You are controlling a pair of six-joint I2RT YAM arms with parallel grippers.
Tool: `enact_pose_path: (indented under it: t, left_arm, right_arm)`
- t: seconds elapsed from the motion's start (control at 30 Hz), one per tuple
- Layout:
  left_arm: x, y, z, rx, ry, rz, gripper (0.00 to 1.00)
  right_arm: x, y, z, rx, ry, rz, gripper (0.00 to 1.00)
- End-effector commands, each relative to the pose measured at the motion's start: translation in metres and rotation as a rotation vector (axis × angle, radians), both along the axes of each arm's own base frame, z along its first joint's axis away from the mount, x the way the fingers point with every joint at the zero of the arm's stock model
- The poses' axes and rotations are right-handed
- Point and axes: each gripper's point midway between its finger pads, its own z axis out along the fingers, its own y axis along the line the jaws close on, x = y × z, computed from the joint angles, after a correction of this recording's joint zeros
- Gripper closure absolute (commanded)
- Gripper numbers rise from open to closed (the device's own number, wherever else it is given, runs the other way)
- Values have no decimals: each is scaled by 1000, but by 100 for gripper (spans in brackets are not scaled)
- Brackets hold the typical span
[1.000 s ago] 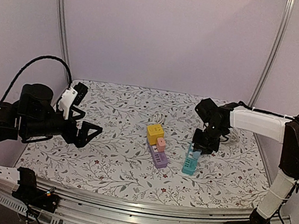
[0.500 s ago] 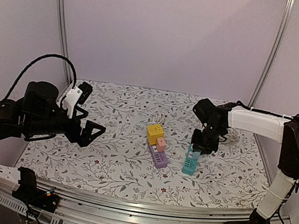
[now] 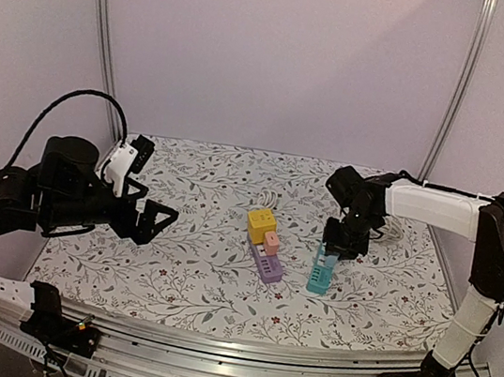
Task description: Insert the plug
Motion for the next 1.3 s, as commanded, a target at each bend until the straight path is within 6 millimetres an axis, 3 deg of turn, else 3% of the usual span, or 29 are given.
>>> enact_pose_path:
  t: [0.0, 0.2, 0.4, 0.83, 1.0, 1.17, 1.27]
  left_arm:
    - [4, -3, 4, -13, -4, 15, 1]
    - [9, -14, 9, -6, -6, 4, 1]
    - [12, -21, 8, -21, 5, 5, 1]
    - [15, -18, 8, -25, 3, 33, 1]
    - [17, -19, 10, -19, -6, 35, 1]
    - [18, -20, 10, -19, -5, 43, 1]
    - [19, -18, 9, -25, -2, 54, 1]
  right_arm:
    - [-65, -22, -99, -52, 294, 10, 100]
    - [-70, -25, -111, -53, 315, 21, 100]
    - [-60, -33, -115, -145, 325, 40, 100]
    - [-65, -43, -136, -281, 386, 125, 100]
    - [-65, -37, -143, -266, 403, 132, 100]
    - [-90, -41, -153, -218, 457, 100, 100]
    - [-92, -39, -152, -192, 444, 95, 100]
